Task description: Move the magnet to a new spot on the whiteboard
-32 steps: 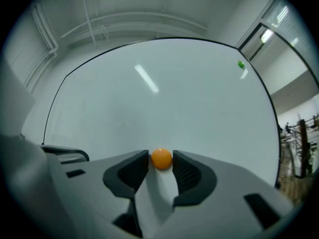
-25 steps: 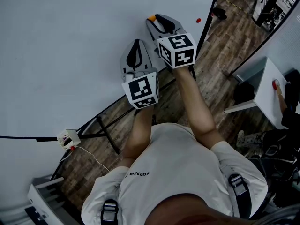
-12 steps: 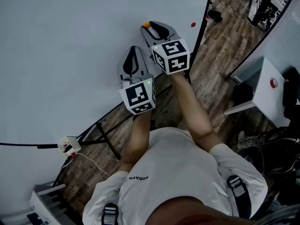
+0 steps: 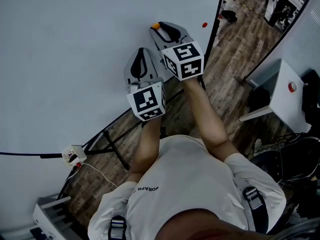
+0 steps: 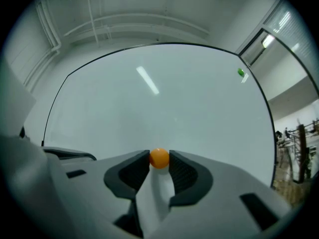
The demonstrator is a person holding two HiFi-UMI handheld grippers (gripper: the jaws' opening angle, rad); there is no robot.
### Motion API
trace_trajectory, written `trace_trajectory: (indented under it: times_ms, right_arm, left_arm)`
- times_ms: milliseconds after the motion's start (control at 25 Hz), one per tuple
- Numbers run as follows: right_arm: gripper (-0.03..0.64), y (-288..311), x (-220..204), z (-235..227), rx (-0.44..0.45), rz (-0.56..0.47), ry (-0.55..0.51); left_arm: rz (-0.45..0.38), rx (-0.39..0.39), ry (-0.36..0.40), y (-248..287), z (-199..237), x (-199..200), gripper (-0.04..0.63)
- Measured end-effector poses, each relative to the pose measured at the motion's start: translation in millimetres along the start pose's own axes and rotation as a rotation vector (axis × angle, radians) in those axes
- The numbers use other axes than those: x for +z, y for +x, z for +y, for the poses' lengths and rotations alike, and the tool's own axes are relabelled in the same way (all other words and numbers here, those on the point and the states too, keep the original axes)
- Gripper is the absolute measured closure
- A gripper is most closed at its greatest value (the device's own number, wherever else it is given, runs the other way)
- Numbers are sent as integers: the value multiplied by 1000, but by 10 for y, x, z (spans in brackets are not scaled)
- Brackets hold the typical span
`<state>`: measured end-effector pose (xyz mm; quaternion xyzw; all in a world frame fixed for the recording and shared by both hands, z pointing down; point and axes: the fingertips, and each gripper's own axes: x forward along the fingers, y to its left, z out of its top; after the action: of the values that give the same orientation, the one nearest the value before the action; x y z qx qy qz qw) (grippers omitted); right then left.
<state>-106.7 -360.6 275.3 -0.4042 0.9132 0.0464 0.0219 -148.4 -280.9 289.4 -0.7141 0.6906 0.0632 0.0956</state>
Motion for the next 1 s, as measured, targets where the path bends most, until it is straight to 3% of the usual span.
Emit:
trace_trajectory:
  times_ms: [1000]
  right_arm:
    - [486, -389, 53, -12, -15, -49, 11]
  left_arm:
    - [-26, -39, 1, -115, -202, 134, 592]
